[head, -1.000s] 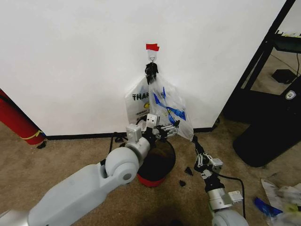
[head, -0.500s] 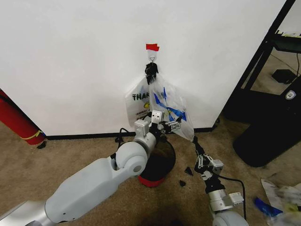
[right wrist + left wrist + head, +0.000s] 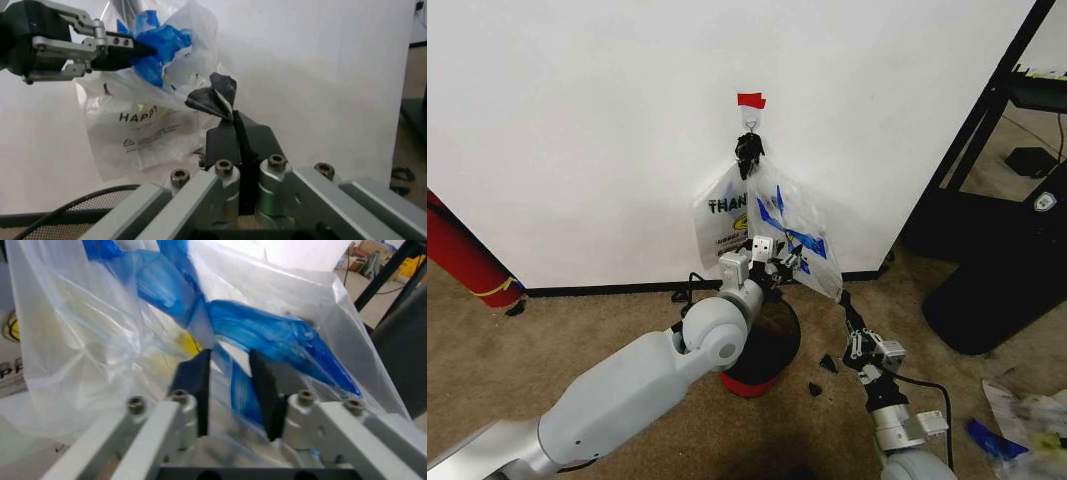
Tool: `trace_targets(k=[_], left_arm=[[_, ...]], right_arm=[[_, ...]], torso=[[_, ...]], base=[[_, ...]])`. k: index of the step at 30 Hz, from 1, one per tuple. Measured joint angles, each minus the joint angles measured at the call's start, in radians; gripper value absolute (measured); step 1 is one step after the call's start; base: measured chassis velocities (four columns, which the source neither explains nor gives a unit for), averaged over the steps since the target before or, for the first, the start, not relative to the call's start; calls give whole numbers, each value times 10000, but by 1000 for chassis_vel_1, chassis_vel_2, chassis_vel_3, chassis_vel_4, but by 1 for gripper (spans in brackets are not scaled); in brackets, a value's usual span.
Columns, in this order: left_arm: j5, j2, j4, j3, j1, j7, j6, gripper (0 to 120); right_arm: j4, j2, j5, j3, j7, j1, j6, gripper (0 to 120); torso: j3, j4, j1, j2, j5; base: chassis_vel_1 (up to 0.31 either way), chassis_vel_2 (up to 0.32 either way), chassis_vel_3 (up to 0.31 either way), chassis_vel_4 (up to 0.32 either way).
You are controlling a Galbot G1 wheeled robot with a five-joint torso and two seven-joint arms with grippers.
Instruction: Pick up the garbage bag from the wall and place it over the trash bin.
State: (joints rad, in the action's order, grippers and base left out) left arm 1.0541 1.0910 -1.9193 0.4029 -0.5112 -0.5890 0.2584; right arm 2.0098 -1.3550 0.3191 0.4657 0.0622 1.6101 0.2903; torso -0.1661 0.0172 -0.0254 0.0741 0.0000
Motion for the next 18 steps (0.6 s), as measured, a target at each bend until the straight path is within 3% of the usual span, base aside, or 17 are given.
trace_targets(k=[6, 10, 18], left_arm=[[145, -187, -179, -200, -118, -136, 43, 0], [32, -326, -418, -406, -321, -101, -124, 0], [-166, -458, -1140, -1163, -962, -150, -345, 0]], right_arm=[[0, 19, 64, 26, -14, -6, -12, 0], [0, 18, 6, 25, -15, 8, -29, 0], [440, 398, -105, 340, -7, 493, -81, 26]], torso=[[0, -2, 0, 0, 0], [0, -1, 0, 0, -1], [0, -1, 0, 0, 1]], base=[[0, 0, 0, 0], [0, 0, 0, 0], [0, 0, 0, 0]])
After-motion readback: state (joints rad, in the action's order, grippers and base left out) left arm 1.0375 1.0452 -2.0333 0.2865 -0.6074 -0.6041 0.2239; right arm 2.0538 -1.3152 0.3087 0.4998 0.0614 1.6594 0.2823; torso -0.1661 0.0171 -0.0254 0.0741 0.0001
